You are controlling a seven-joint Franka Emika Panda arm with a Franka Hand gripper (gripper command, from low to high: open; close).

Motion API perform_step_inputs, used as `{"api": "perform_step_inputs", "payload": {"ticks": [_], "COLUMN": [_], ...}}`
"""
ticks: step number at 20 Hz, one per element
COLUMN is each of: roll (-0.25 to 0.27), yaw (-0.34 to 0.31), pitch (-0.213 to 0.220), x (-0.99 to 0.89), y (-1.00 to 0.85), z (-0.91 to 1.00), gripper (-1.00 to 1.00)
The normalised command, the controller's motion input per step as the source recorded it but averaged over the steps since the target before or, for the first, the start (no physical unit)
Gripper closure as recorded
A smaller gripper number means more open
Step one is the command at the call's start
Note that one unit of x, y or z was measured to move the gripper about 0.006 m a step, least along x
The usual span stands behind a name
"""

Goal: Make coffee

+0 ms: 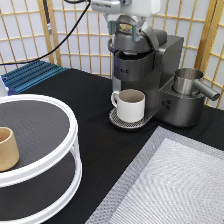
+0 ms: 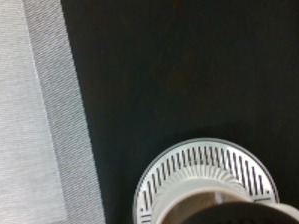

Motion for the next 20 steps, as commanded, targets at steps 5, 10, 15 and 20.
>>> {"api": "perform_step_inputs", "payload": {"ticks": [5, 10, 15, 20], "roll": [0.005, 0.011, -0.007, -0.076], "yaw": [0.068, 0.018, 0.0, 0.0], "pitch": [0.087, 0.002, 0.0, 0.005], "x": [-0.09, -0.21, -0.09, 0.25], "y": [-0.16, -0.02, 0.38, 0.42], "z": [0.59, 1.0, 0.8, 0.12], "gripper": [-1.0, -1.0, -1.0, -1.0]}}
